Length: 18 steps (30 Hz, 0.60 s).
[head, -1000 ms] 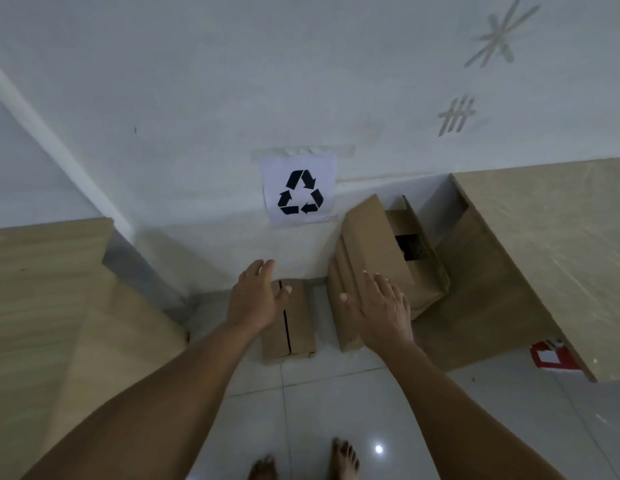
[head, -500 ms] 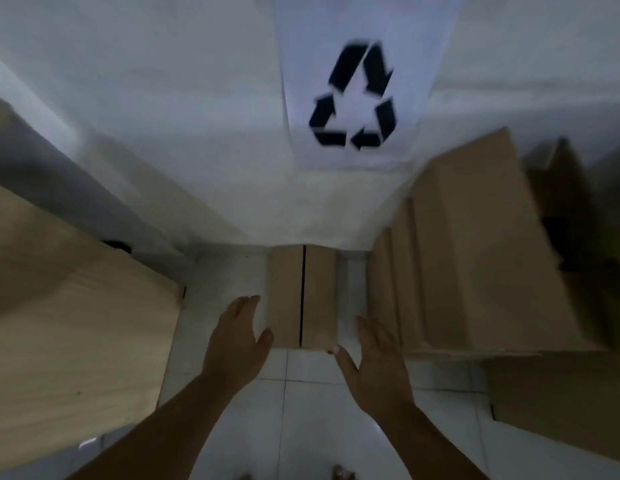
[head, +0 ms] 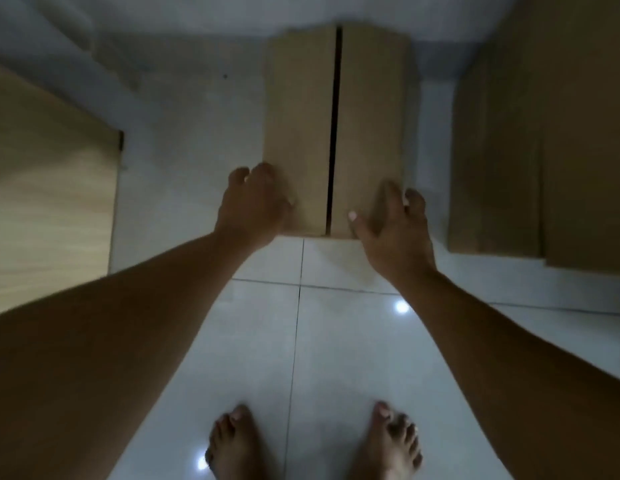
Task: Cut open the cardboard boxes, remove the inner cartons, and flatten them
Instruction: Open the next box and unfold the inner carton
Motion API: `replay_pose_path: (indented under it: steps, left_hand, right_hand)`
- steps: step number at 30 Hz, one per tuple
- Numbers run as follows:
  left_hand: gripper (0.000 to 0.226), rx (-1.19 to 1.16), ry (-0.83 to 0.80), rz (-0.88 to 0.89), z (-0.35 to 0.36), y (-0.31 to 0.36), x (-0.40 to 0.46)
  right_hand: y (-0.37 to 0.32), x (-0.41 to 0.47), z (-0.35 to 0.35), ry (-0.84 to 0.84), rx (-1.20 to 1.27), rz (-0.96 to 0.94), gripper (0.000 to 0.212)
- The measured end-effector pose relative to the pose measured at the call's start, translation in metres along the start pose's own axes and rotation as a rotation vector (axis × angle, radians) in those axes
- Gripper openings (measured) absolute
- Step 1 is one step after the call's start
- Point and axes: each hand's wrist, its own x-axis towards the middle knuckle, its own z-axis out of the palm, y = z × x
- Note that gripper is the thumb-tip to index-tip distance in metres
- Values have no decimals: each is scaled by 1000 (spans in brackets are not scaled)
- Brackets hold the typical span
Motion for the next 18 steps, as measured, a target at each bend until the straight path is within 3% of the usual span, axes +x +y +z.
replay_pose_path:
  steps: [4, 9, 15, 18]
  left_hand:
    - [80, -148, -12, 33, 35, -18, 20]
    - [98, -310, -21, -56, 35, -12, 12]
    - [68, -282, 21, -23, -21, 8, -23]
    - [65, -334, 32, -29, -66, 25, -53]
  right_hand:
    - [11, 12, 29, 17, 185, 14, 91]
    - [7, 6, 25, 45, 289, 41, 97]
    - [-31, -34, -31, 44, 344, 75, 101]
    - [-57, -63, -71, 32, 394, 71, 101]
